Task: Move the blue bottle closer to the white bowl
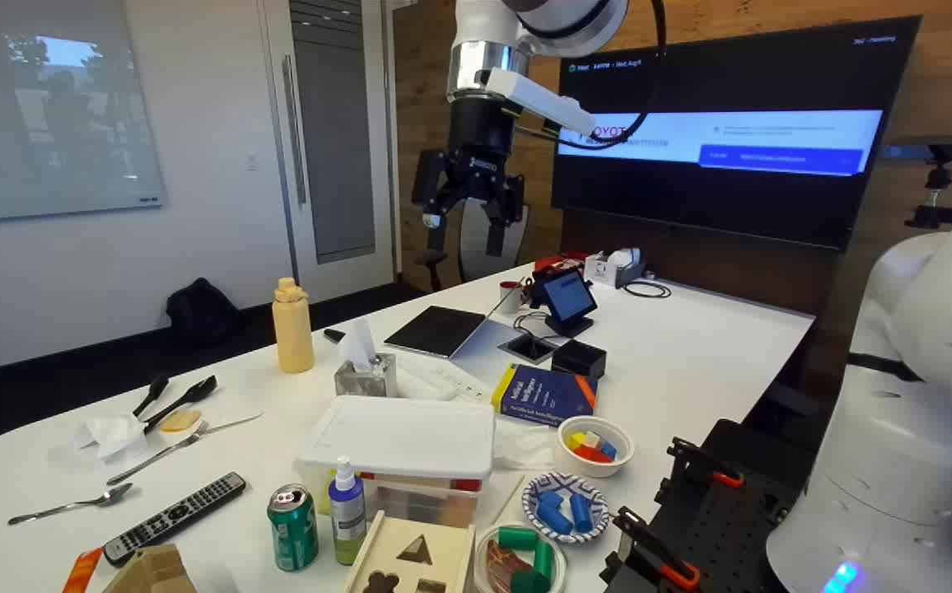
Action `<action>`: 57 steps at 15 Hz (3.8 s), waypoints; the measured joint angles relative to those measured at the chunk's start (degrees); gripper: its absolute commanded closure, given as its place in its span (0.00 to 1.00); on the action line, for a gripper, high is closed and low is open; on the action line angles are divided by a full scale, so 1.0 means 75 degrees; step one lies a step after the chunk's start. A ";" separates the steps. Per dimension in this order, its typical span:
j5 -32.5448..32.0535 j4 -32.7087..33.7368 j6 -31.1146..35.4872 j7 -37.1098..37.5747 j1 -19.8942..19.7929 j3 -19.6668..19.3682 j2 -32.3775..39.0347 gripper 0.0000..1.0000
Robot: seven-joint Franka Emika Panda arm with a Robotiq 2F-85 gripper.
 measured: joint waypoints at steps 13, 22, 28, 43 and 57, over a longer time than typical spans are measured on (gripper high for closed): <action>-0.1769 0.1110 0.2503 0.0183 0.0226 0.0697 0.3459 0.00; -0.2054 0.3032 0.2551 0.0185 0.0746 0.0416 0.6286 0.00; -0.2054 0.3414 0.2590 0.0492 0.1178 0.0207 0.7178 0.00; -0.2197 0.4249 0.3516 0.1359 0.1911 -0.0643 0.8461 0.00; -0.2339 0.4450 0.3506 0.1666 0.2190 -0.0843 0.8693 0.69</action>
